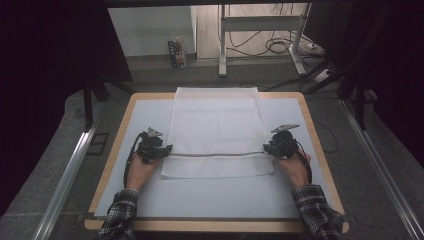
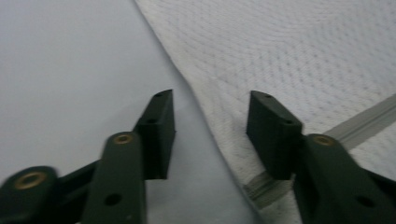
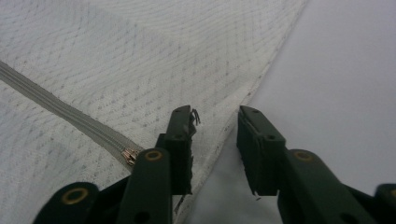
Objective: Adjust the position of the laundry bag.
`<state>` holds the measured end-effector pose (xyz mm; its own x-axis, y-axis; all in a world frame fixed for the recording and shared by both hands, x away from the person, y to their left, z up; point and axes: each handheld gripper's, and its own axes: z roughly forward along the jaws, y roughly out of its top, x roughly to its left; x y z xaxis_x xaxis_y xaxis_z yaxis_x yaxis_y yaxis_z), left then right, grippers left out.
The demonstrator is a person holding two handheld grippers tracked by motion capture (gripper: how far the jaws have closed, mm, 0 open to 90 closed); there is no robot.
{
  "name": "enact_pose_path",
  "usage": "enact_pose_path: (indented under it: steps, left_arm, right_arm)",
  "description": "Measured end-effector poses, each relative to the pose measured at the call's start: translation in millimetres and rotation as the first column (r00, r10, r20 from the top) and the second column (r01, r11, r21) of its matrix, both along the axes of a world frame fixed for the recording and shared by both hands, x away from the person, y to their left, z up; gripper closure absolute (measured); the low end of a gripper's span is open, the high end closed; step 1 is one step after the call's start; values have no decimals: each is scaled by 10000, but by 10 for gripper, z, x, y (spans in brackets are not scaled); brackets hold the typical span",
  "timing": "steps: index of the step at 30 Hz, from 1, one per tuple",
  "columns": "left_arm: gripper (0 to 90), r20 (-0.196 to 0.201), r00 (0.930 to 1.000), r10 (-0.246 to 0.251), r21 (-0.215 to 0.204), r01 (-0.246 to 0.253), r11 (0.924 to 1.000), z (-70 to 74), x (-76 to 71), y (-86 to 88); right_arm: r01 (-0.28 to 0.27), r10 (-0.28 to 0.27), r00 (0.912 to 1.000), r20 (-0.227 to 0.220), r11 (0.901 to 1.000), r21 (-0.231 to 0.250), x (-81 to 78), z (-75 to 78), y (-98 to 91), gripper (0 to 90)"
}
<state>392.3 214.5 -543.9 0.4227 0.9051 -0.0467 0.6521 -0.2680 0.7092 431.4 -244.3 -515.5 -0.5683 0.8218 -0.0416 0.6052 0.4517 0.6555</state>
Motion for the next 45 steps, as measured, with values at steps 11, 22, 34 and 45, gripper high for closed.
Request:
enact_pose_path:
  steps: [11, 22, 34, 45]
  left_arm:
    - [826, -410, 9991, 72, -163, -79, 9998, 33, -39, -75]
    - [887, -626, 9980, -91, -269, 74, 9996, 74, -66, -65]
    - [886, -483, 9980, -420, -318, 405, 9987, 174, -251, -55]
    - [885, -459, 9961, -757, -246, 746, 9969, 219, -445, -58]
  right_arm:
    - [-175, 175, 9998, -10, 9992, -370, -33, 18, 94, 875]
    - [-280, 285, 9995, 108, 9984, -496, -94, 94, 94, 876]
    - [-700, 714, 9971, 280, 9964, -484, -286, 177, 45, 876]
    - [-989, 1006, 9938, 481, 9944, -362, -491, 258, 9, 876]
